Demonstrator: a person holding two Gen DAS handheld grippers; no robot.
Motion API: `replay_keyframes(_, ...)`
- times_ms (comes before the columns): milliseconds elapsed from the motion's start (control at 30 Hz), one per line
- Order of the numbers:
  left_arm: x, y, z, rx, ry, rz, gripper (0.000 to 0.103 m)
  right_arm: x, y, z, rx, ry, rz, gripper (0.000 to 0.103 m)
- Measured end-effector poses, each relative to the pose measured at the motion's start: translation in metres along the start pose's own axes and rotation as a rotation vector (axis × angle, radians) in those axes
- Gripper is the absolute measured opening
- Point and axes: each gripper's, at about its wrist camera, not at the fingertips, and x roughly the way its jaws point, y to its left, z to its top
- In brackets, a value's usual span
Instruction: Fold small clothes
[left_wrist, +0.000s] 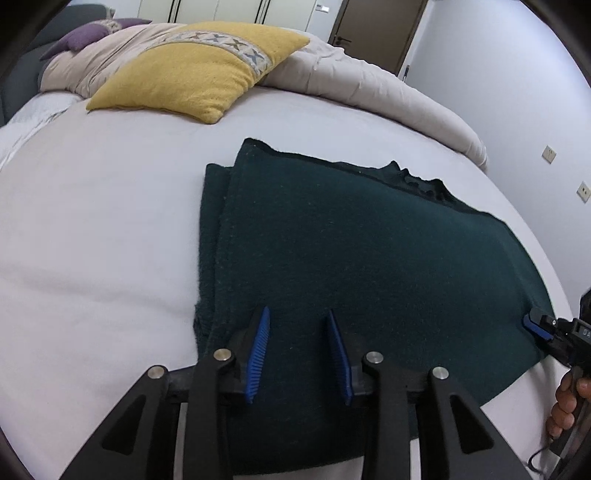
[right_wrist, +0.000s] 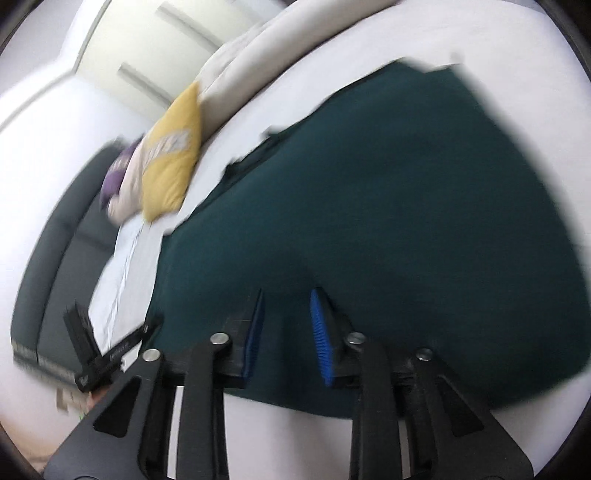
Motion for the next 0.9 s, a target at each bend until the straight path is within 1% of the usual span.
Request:
replay_keyframes(67,-0.002,0.005,-0.001,-0.018,0.0,-0.013,0.032,-0.023,-0.025,0.002,0.07,-0.053,-0.022,0.017)
replay_keyframes(100,-0.003,0.006,-0.001,-0.023,0.001,-0.013,0.031,-0.032,-0.036,0.006,0.103,-0.081,-0.036,0.018)
replay_keyframes(133,-0.006,0.007,-0.001,-0.033,0.007,-0.004,0.03,-0.044,-0.044,0.005,0.132,-0.11,-0.079,0.018)
replay_keyframes(167,-0.01,0.005,0.0,-0.048,0.015,0.005,0.029,-0.052,-0.049,0.008,0.149,-0.13,-0.113,0.021)
replay_keyframes(200,-0.017,0.001,0.0,-0.064,0.019,-0.001,0.028,-0.062,-0.053,0.009,0.171,-0.15,-0.114,0.024)
replay_keyframes(267,-0.033,-0.017,-0.002,-0.047,-0.006,-0.074,0.029,-0.063,-0.039,0.007,0.171,-0.153,-0.067,0.024)
replay_keyframes(333,-0.041,-0.048,-0.008,0.016,-0.01,-0.132,0.033,-0.047,-0.004,0.006,0.105,-0.119,0.023,0.024)
replay_keyframes(367,-0.039,-0.06,-0.013,0.046,0.003,-0.136,0.034,-0.038,0.011,0.005,0.079,-0.096,0.061,0.024)
replay_keyframes(400,-0.03,-0.069,-0.018,0.074,0.034,-0.105,0.035,-0.023,0.03,0.002,0.049,-0.06,0.104,0.025)
replay_keyframes(433,-0.019,-0.071,-0.022,0.074,0.067,-0.072,0.034,-0.009,0.044,0.0,0.019,-0.021,0.129,0.027)
replay_keyframes(467,-0.008,-0.067,-0.025,0.052,0.1,-0.058,0.034,0.008,0.056,-0.004,-0.014,0.026,0.138,0.03)
replay_keyframes(500,-0.001,-0.06,-0.028,0.022,0.106,-0.068,0.034,0.024,0.064,-0.007,-0.039,0.073,0.128,0.031)
replay_keyframes(533,-0.001,-0.056,-0.029,0.009,0.093,-0.08,0.031,0.039,0.067,-0.01,-0.057,0.113,0.109,0.031)
replay_keyframes(567,-0.002,-0.055,-0.028,0.011,0.095,-0.078,0.031,0.05,0.064,-0.012,-0.063,0.142,0.073,0.031)
replay_keyframes(600,-0.004,-0.057,-0.028,0.024,0.096,-0.073,0.031,0.057,0.055,-0.012,-0.046,0.15,0.039,0.03)
replay_keyframes(633,-0.004,-0.058,-0.028,0.043,0.099,-0.066,0.031,0.064,0.051,-0.009,-0.022,0.14,0.061,0.03)
replay_keyframes(667,-0.004,-0.059,-0.028,0.052,0.1,-0.064,0.031,0.06,0.041,-0.007,0.017,0.124,0.098,0.03)
replay_keyframes(700,-0.003,-0.058,-0.028,0.056,0.1,-0.064,0.031,0.055,0.03,-0.006,0.049,0.105,0.104,0.03)
replay_keyframes(767,-0.003,-0.058,-0.029,0.062,0.094,-0.06,0.031,0.049,0.019,-0.003,0.071,0.075,0.102,0.03)
replay_keyframes(900,-0.003,-0.057,-0.031,0.077,0.086,-0.05,0.031,0.011,-0.014,-0.001,0.091,0.027,0.07,0.03)
